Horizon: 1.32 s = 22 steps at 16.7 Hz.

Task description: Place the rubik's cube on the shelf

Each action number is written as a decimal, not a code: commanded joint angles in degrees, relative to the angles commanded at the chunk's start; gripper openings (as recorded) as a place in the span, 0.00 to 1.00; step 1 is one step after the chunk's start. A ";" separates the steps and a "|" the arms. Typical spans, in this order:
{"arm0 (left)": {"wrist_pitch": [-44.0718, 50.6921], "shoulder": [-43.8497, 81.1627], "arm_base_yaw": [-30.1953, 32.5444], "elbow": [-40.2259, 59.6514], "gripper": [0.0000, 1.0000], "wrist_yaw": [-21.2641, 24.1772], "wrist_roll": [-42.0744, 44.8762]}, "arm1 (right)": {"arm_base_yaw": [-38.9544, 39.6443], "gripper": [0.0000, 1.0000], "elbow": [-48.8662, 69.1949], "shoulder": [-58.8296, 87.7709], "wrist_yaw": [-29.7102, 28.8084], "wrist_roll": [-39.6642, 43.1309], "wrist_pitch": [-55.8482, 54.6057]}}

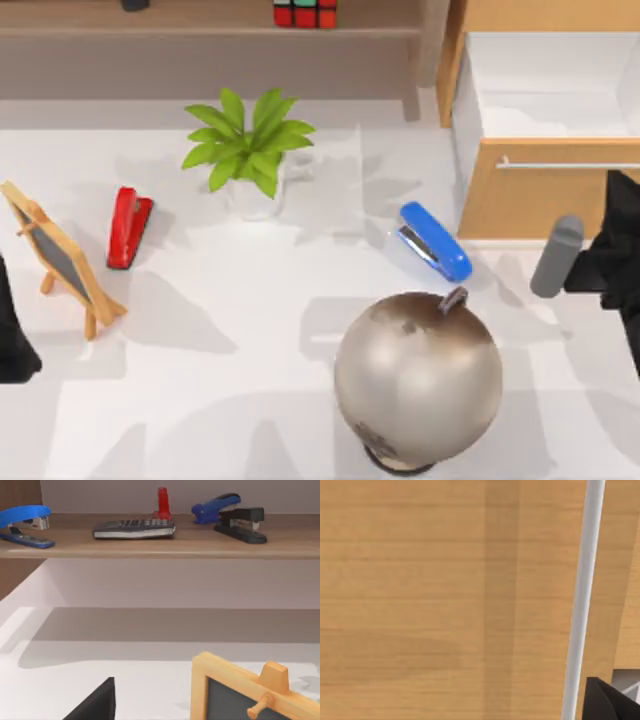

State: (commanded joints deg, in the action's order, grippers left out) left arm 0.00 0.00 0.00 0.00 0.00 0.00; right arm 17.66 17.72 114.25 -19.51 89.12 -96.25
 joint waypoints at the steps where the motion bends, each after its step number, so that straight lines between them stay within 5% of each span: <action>1: 0.00 0.00 0.00 0.00 1.00 0.00 0.00 | 0.00 0.00 0.00 0.00 0.00 0.00 0.00; 22: 0.00 0.00 0.00 0.00 1.00 0.00 0.00 | -3.97 0.00 14.19 4.44 3.95 0.05 9.75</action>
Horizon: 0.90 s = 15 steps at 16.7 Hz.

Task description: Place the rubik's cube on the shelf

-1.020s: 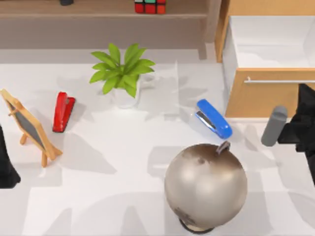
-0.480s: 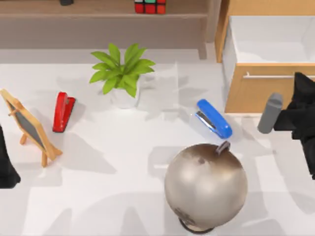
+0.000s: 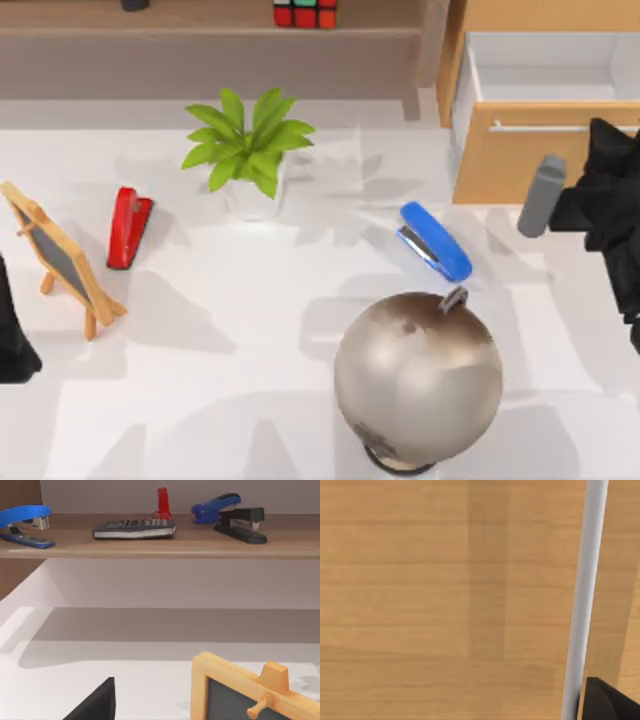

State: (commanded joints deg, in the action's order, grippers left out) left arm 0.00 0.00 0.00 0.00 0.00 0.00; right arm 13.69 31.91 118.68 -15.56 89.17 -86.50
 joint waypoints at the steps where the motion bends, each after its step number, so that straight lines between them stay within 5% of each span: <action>1: 0.00 0.00 0.00 0.00 1.00 0.00 0.00 | 0.00 0.00 0.00 0.00 0.00 0.00 0.00; 15: 0.00 0.00 0.00 0.00 1.00 0.00 0.00 | -1.92 0.00 12.37 4.67 2.10 0.21 7.06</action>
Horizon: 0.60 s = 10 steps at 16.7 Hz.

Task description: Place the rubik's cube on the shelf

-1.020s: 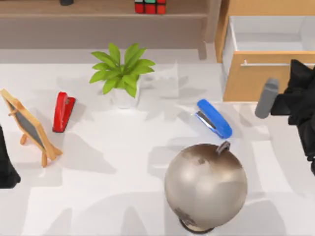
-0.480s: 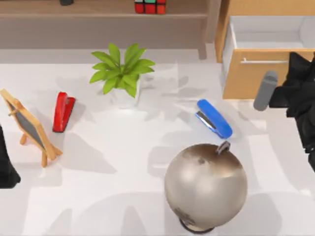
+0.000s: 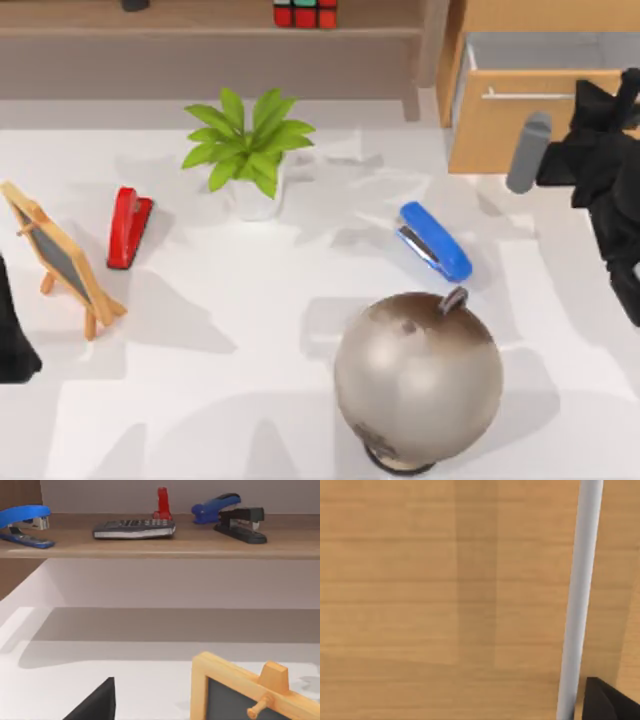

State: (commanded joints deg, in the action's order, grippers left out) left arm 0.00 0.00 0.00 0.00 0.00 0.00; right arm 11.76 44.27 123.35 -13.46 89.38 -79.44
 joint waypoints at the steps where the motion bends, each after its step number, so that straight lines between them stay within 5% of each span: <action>1: 0.00 0.00 0.00 0.00 1.00 0.00 0.00 | -0.19 0.00 1.07 0.43 0.19 0.01 0.64; 10: 0.00 0.00 0.00 0.00 1.00 0.00 0.00 | -0.25 0.00 3.93 1.38 0.62 0.16 2.06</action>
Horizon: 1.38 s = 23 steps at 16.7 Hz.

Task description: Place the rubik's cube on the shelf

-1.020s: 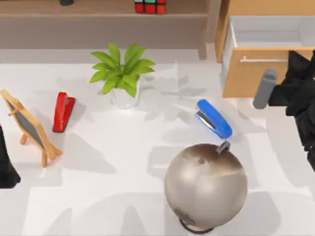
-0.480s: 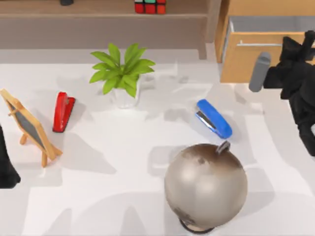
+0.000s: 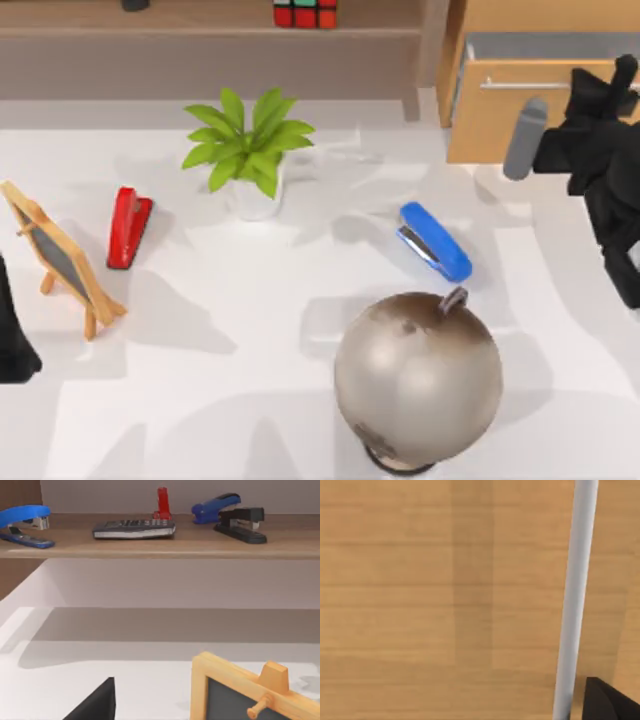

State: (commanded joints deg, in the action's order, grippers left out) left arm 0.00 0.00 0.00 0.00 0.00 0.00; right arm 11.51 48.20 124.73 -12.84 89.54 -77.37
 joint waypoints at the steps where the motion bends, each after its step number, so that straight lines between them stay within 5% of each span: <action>1: 0.00 0.00 0.00 0.00 1.00 0.00 0.00 | -0.11 0.00 0.94 0.44 0.12 0.01 0.52; 21: 0.00 0.00 0.00 0.00 1.00 0.00 0.00 | -1.91 0.00 15.27 6.79 1.71 0.01 8.54; 23: 0.00 0.00 0.00 0.00 1.00 0.00 0.00 | -1.91 0.15 15.27 6.79 1.71 0.01 8.54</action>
State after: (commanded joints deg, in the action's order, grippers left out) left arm 0.00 0.00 0.00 0.00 0.00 0.00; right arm 9.60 63.47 131.52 -11.12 89.55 -68.84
